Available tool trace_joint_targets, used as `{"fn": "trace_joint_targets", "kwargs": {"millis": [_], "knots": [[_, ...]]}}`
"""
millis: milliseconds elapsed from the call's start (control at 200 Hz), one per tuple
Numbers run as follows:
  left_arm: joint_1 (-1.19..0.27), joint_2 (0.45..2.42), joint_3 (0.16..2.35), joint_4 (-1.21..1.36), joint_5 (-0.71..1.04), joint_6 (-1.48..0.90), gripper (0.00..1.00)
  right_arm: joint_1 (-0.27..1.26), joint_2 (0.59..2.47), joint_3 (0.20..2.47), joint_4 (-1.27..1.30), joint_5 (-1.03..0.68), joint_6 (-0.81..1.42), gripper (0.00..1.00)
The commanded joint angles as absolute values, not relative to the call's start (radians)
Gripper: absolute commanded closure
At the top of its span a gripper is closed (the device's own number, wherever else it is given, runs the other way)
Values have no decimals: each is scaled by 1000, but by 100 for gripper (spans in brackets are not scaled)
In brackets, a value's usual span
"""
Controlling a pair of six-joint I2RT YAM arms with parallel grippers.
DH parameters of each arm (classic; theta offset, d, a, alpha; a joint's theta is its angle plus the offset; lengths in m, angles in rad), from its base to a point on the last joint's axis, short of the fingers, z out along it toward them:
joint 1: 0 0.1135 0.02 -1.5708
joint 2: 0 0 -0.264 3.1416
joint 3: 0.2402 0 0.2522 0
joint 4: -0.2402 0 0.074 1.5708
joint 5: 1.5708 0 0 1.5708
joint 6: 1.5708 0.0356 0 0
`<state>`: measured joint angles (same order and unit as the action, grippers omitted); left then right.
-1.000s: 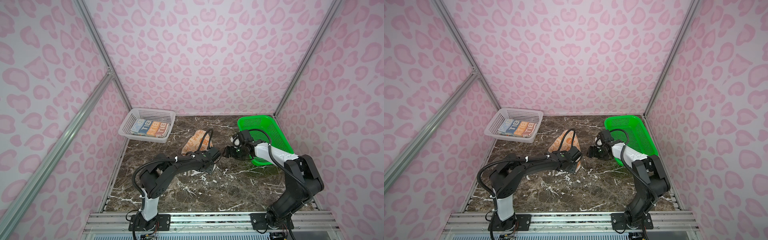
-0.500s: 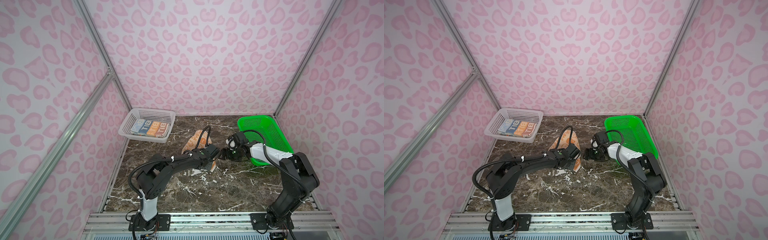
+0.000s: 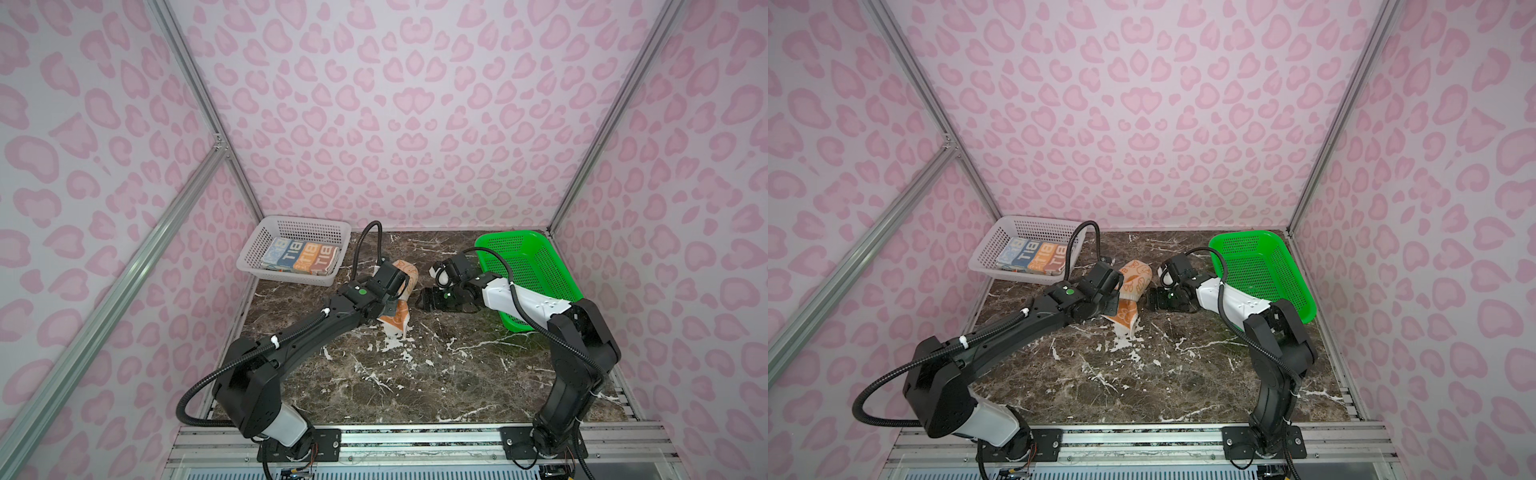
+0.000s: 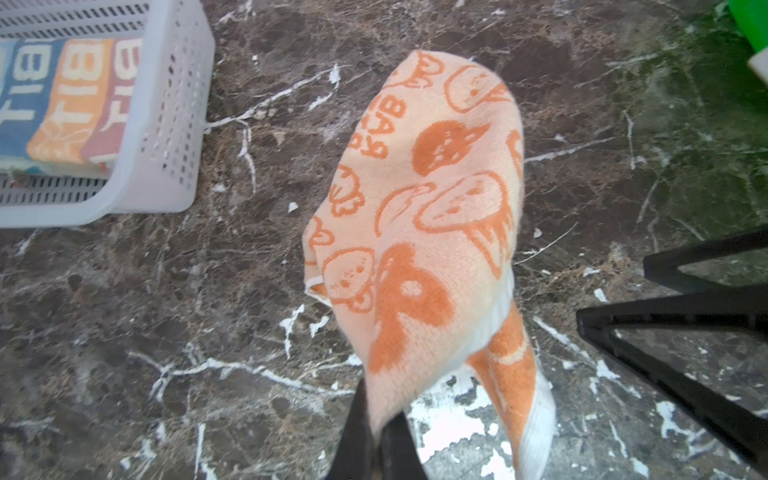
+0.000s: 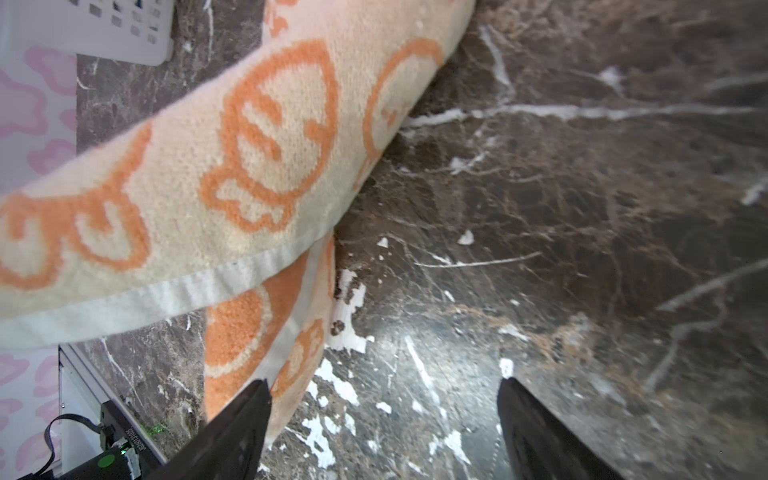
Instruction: Fold and stack the towels
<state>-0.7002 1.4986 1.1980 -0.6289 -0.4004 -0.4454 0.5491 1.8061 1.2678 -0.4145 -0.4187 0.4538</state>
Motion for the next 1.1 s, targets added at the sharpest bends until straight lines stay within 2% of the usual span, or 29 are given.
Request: {"fn": "trace_joint_targets", "kwargs": {"millis": [0,210,410,670,850,1095], "knots": [[-658,1419,1127,-653,-429,-469,97,580,1840,1316,-431,-397,460,13],[-554,1306,1023,-622,-391,-492,97,630,1908,1380,-441,-393,465,12],[-512,1303,1011,-623,-379,-498,97,673,1981,1444,-437,-382,467,12],[-466,1281,973,-596,-332,-525,97,651,2059,1528,-393,-407,468,12],[-459,1292,950,-586,-320,-532,97,602,2089,1510,-254,-526,527,14],[-457,1324,950,-577,-314,-532,97,566,2104,1411,-64,-624,608,22]]}}
